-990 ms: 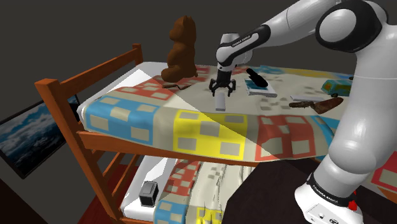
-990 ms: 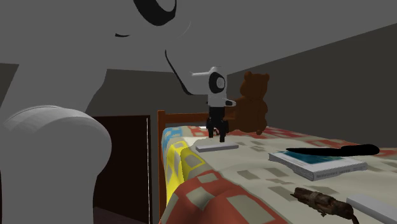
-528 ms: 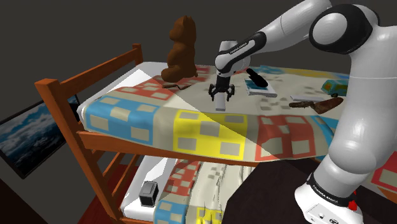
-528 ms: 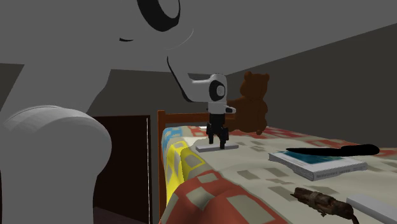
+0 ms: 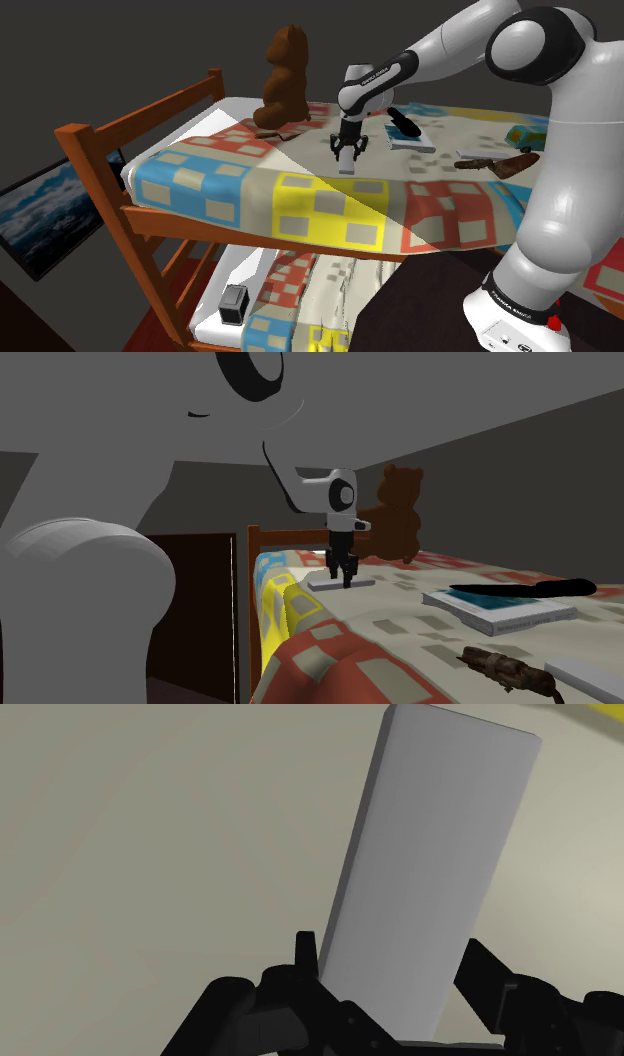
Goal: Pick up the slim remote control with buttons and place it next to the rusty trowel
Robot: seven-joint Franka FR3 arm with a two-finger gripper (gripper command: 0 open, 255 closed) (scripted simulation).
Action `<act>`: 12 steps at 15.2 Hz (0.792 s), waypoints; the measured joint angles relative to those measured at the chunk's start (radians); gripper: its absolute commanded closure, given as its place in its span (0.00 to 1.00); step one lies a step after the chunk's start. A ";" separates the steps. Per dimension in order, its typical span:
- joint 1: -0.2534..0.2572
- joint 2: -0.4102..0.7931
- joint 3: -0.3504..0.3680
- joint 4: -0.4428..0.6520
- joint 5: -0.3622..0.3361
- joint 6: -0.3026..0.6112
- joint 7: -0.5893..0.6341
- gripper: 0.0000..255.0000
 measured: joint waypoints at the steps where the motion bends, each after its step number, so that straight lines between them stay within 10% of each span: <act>1: 0.000 0.000 0.000 0.000 0.000 0.000 0.000 1.00; 12: -0.001 -0.021 0.000 0.014 0.000 -0.036 -0.001 1.00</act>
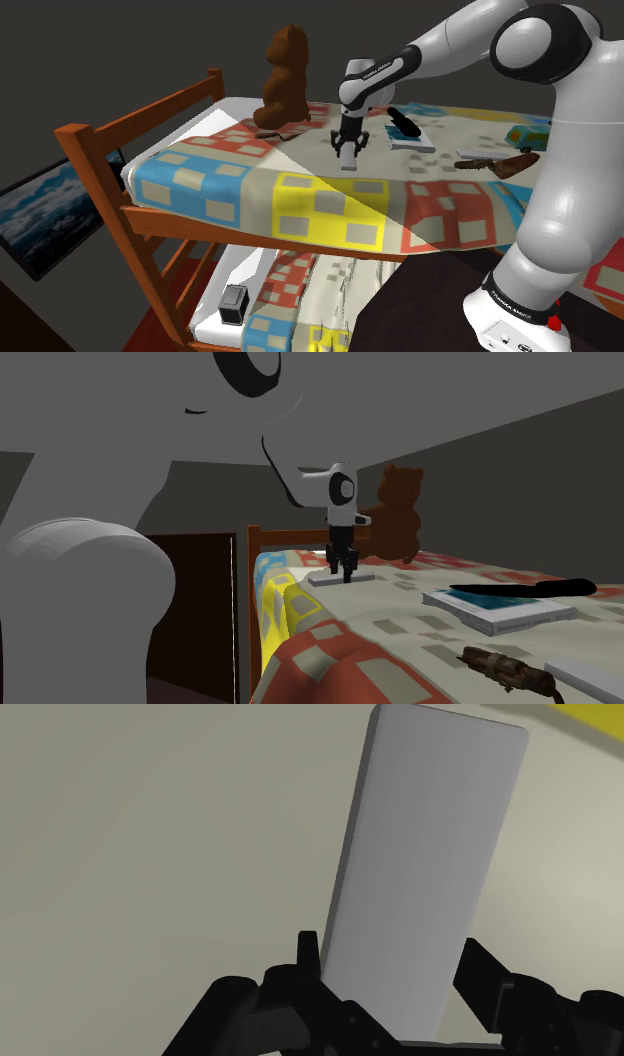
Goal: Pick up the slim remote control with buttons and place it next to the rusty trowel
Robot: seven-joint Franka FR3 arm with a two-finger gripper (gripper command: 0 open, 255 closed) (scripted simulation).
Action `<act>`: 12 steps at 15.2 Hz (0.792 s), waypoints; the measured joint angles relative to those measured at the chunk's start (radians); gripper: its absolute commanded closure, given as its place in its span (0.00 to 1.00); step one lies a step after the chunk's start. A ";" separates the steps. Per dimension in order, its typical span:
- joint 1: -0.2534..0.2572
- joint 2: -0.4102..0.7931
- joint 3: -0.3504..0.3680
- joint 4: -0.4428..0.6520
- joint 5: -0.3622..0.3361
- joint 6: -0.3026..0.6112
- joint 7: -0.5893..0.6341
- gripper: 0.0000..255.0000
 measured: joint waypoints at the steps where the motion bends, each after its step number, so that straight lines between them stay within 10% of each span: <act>1: 0.000 -0.005 0.000 0.006 0.000 -0.011 0.000 1.00; 12: 0.001 -0.065 0.001 0.077 0.000 -0.142 0.005 1.00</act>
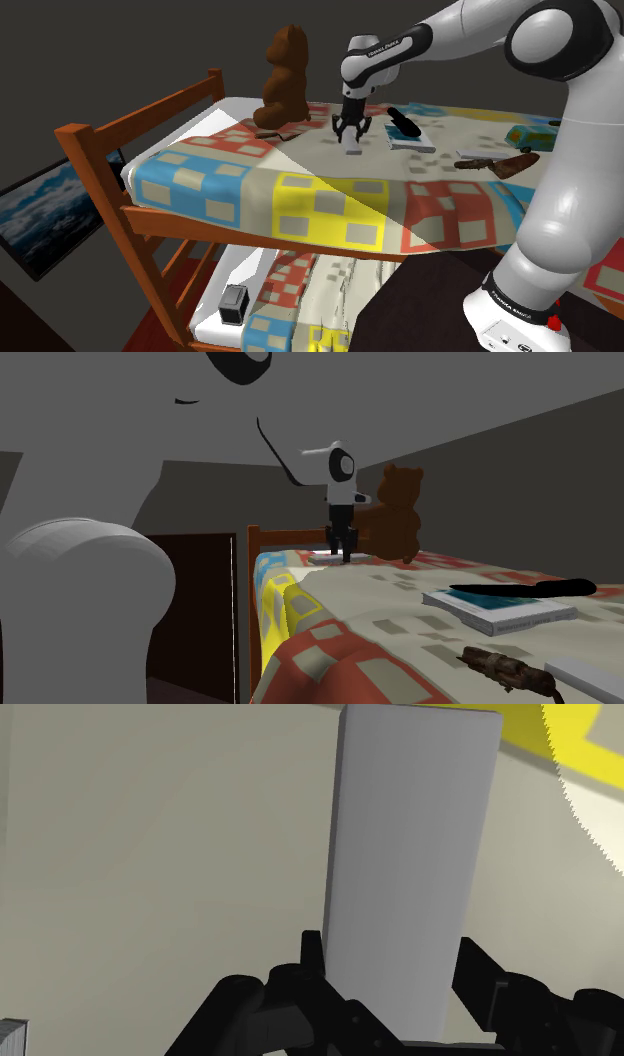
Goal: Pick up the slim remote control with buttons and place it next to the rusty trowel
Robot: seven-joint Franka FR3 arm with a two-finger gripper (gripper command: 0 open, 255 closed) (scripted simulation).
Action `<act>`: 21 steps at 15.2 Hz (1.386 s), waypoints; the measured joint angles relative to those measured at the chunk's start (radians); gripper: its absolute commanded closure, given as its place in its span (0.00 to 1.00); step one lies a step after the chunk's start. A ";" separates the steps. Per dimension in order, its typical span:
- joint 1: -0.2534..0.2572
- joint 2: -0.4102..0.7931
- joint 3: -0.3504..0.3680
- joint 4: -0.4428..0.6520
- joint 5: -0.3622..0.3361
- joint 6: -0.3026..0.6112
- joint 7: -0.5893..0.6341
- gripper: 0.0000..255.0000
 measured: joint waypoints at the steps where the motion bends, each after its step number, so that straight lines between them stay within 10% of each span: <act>1: 0.000 -0.005 0.000 0.005 0.000 -0.010 -0.001 1.00; 15: -0.001 -0.047 0.000 0.138 0.000 -0.184 0.001 1.00; 21: -0.040 -0.214 -0.031 -0.061 0.005 -0.155 -0.069 1.00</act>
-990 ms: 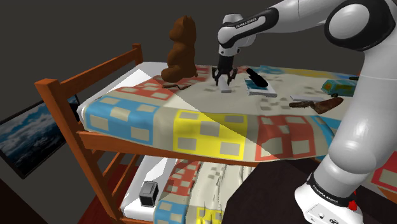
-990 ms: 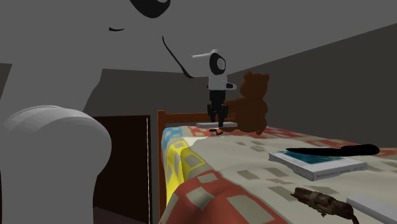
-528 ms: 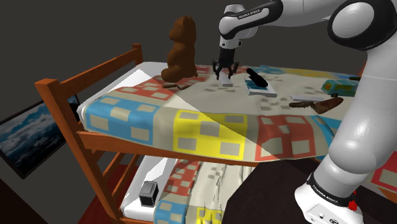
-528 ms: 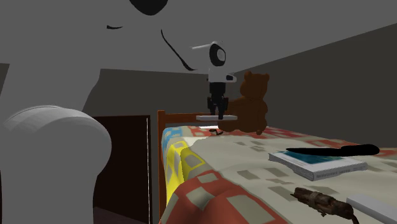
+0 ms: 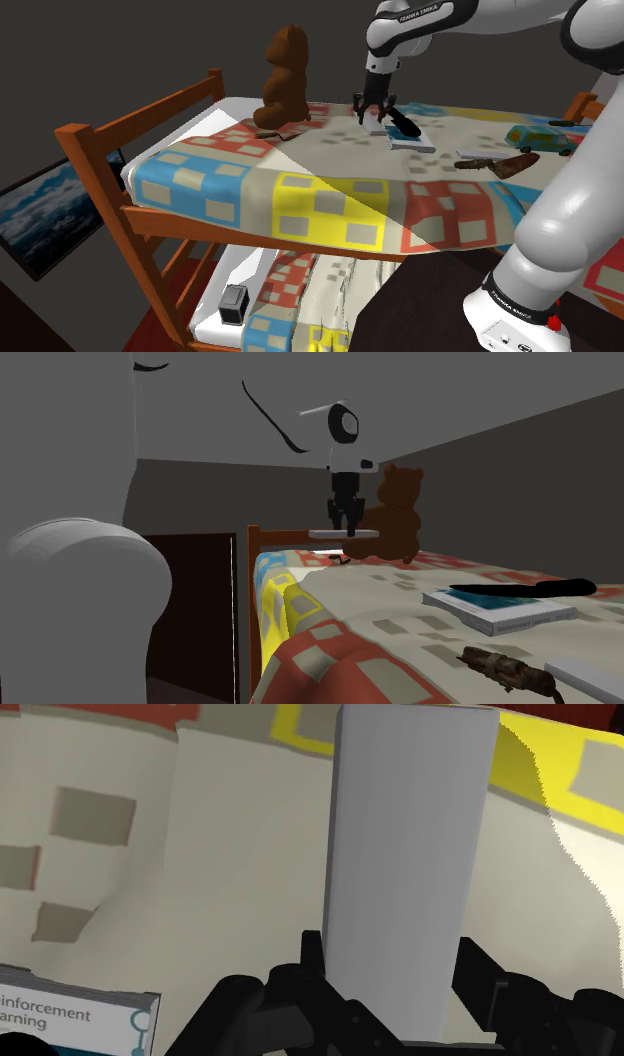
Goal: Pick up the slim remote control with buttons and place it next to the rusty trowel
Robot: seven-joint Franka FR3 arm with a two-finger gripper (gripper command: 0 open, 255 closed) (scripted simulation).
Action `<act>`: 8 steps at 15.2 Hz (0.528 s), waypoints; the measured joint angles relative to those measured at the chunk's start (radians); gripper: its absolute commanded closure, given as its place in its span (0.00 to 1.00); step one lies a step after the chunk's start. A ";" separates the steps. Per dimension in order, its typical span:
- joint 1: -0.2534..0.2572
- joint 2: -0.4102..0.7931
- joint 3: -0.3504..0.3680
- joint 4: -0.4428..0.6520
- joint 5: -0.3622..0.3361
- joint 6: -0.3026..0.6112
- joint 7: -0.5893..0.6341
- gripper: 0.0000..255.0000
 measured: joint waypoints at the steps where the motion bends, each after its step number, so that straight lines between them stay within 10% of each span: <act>1: -0.010 -0.027 -0.009 -0.039 0.000 0.012 -0.019 1.00; 8: -0.064 -0.228 -0.072 -0.268 -0.017 0.038 -0.129 1.00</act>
